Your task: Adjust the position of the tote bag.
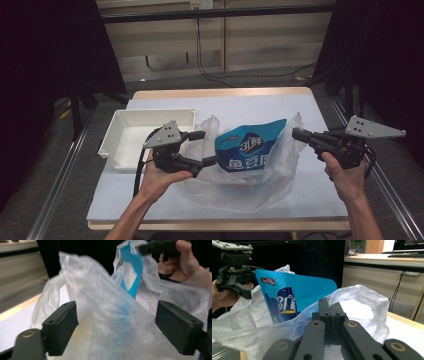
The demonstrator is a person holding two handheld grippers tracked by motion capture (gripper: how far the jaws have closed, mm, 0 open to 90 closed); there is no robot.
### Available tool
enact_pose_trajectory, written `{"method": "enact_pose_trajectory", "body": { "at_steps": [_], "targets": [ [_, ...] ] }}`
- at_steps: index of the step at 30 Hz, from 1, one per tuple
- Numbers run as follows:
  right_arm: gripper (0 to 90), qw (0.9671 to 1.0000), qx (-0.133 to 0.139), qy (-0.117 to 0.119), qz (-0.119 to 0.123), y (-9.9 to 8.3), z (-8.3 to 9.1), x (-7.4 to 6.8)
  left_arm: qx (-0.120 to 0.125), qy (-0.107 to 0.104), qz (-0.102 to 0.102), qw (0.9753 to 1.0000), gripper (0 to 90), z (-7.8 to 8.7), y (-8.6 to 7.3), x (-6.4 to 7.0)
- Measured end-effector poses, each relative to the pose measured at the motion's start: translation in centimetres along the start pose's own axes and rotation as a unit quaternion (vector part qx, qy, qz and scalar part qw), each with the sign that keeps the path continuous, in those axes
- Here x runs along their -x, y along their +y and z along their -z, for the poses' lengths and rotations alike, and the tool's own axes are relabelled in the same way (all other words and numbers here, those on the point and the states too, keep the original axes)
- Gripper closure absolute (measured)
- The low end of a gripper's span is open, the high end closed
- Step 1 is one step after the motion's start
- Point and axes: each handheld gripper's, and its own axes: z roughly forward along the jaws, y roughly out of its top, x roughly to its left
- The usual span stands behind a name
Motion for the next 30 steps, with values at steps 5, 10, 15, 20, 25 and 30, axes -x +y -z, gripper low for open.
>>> {"method": "enact_pose_trajectory", "body": {
  "at_steps": [5, 10, 15, 20, 25, 30],
  "targets": [
    [90.0, 1.0000, -0.004, 0.000, 0.003, 0.0, -0.2, 0.0, -0.006, -0.004, 0.000, 1.0000, 33.9, -0.3, -0.4, -0.2],
    [90.0, 1.0000, -0.003, -0.001, 0.003, 0.0, 0.0, 0.0, 0.003, -0.012, -0.014, 0.9998, 51.6, 0.7, -0.4, 0.0],
    [90.0, 1.0000, 0.005, 0.000, 0.000, 0.1, 0.4, 0.2, 0.020, -0.003, -0.016, 0.9997, 68.3, 2.7, -0.3, 0.3],
    [90.0, 0.9999, 0.011, -0.006, -0.002, 0.4, 1.3, 0.1, 0.021, -0.004, -0.017, 0.9996, 81.8, 4.5, 0.2, 0.6],
    [90.0, 1.0000, 0.005, -0.005, 0.000, 0.2, 2.3, -0.2, 0.023, 0.007, -0.027, 0.9993, 87.8, 6.4, 0.1, 1.5],
    [90.0, 1.0000, -0.006, 0.000, 0.004, 0.0, 3.2, -0.3, 0.030, 0.016, -0.028, 0.9990, 88.5, 7.6, -1.0, 2.2]
  ]
}}
